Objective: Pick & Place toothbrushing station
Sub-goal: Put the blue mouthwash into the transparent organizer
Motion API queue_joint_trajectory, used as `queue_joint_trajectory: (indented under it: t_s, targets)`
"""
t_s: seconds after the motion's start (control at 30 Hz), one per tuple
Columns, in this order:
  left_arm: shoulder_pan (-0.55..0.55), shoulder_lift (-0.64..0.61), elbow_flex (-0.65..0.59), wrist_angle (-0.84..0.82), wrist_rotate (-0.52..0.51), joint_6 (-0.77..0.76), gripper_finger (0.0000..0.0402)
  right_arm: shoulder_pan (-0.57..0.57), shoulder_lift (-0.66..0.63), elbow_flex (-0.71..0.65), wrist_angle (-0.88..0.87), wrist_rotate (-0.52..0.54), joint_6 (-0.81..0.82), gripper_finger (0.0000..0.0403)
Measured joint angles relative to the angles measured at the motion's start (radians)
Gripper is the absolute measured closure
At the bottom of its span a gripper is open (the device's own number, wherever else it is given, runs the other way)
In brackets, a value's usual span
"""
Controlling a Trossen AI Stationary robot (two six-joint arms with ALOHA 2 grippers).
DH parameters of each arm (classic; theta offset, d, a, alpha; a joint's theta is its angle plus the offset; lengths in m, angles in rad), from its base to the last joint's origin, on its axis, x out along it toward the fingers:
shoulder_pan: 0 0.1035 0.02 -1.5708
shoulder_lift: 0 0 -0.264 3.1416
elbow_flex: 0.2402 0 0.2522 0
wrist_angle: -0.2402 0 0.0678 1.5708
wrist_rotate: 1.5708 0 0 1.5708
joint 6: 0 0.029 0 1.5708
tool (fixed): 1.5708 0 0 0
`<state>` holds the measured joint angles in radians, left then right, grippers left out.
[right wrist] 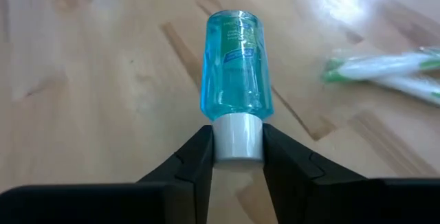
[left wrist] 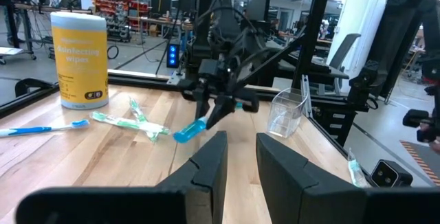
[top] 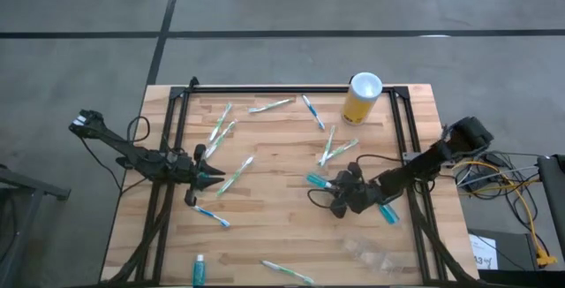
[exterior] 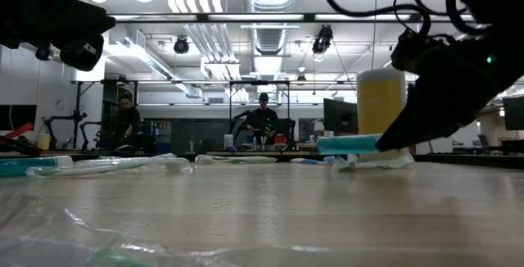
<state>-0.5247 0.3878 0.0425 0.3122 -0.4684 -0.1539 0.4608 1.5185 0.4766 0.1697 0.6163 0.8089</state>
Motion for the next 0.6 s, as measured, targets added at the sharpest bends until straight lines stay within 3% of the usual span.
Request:
queue_joint_trajectory:
  t_s: [0.4, 0.6]
  targets:
    - [0.0, 0.0, 0.0, -0.009, 0.0, 0.0, 0.0319, -0.014, -0.278, 0.24, -0.666, -0.092, 0.062, 0.0302]
    - [0.0, 0.0, 0.0, -0.016, 0.0, 0.0, 0.0319, -0.014, -0.335, 0.422, -1.012, -0.193, 0.215, 0.0302]
